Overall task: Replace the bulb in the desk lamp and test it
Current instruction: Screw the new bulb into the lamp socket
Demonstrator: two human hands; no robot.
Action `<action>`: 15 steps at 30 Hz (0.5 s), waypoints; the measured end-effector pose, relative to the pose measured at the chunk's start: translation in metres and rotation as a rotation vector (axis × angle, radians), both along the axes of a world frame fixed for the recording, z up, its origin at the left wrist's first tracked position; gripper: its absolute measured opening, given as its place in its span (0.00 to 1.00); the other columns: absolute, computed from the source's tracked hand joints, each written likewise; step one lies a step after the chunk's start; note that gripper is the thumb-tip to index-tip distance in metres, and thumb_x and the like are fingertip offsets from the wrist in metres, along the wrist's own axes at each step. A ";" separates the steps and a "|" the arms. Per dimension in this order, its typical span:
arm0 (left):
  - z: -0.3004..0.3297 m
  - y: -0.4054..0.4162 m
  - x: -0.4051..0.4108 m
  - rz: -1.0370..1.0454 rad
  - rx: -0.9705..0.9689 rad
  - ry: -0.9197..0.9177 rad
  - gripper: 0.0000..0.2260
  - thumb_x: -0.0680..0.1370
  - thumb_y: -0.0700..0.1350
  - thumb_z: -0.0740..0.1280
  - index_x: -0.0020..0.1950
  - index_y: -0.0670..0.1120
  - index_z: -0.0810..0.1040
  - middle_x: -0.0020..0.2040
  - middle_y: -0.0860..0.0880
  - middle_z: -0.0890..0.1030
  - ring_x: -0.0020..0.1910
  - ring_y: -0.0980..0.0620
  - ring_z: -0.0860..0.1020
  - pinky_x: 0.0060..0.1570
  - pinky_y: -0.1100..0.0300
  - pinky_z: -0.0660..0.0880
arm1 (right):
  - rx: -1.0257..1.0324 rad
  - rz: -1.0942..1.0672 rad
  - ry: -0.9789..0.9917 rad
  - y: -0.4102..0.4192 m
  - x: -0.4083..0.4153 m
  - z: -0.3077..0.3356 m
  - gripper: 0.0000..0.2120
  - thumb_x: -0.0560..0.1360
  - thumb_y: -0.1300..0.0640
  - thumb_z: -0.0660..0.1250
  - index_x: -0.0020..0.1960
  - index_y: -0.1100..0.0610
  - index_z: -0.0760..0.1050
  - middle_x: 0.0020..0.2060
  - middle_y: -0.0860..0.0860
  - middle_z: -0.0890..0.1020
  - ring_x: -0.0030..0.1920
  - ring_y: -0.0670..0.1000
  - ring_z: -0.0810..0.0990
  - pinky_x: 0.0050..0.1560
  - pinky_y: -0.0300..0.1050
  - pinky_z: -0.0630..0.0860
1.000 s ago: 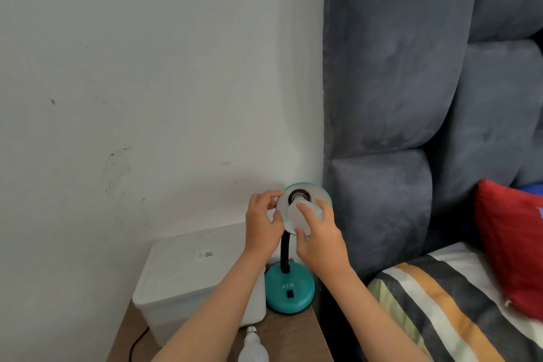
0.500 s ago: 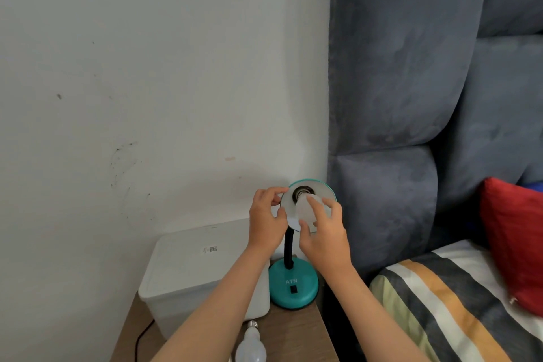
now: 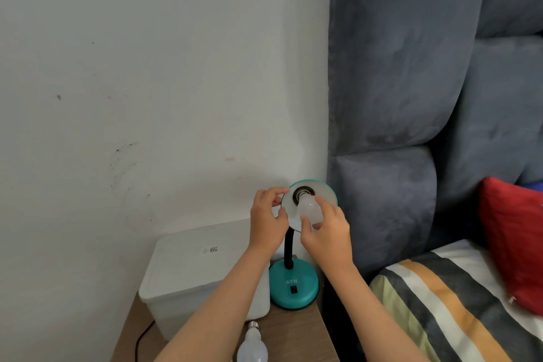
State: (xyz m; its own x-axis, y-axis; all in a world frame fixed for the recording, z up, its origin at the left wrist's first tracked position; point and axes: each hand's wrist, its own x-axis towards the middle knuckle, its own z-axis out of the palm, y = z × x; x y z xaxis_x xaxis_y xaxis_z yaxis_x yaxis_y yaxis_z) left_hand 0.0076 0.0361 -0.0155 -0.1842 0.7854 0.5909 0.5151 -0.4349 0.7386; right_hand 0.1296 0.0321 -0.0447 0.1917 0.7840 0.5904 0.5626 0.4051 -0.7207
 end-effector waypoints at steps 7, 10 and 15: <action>0.001 -0.002 0.002 0.000 -0.001 -0.005 0.20 0.71 0.29 0.63 0.54 0.51 0.77 0.48 0.49 0.72 0.47 0.55 0.74 0.48 0.78 0.68 | 0.047 -0.015 0.002 -0.003 -0.005 0.005 0.22 0.73 0.53 0.69 0.65 0.56 0.70 0.57 0.57 0.70 0.40 0.55 0.80 0.40 0.47 0.80; 0.001 -0.002 0.001 0.005 0.000 -0.006 0.20 0.71 0.29 0.63 0.54 0.52 0.77 0.48 0.50 0.72 0.47 0.55 0.74 0.47 0.78 0.68 | 0.061 0.044 -0.040 -0.003 -0.004 -0.001 0.25 0.70 0.58 0.71 0.66 0.55 0.70 0.62 0.58 0.68 0.47 0.55 0.79 0.45 0.46 0.80; 0.001 -0.001 0.001 -0.002 -0.003 0.000 0.20 0.71 0.29 0.63 0.54 0.51 0.77 0.48 0.48 0.73 0.48 0.54 0.75 0.48 0.76 0.69 | -0.061 -0.054 0.100 0.001 -0.001 0.002 0.25 0.71 0.50 0.71 0.63 0.60 0.69 0.54 0.57 0.76 0.44 0.54 0.80 0.40 0.38 0.70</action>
State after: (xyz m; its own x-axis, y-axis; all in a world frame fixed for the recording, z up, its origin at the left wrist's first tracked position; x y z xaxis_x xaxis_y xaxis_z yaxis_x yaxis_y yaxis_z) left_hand 0.0087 0.0353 -0.0148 -0.1823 0.7875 0.5888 0.5140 -0.4341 0.7398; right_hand 0.1282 0.0329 -0.0429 0.2900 0.8050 0.5176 0.5069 0.3295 -0.7965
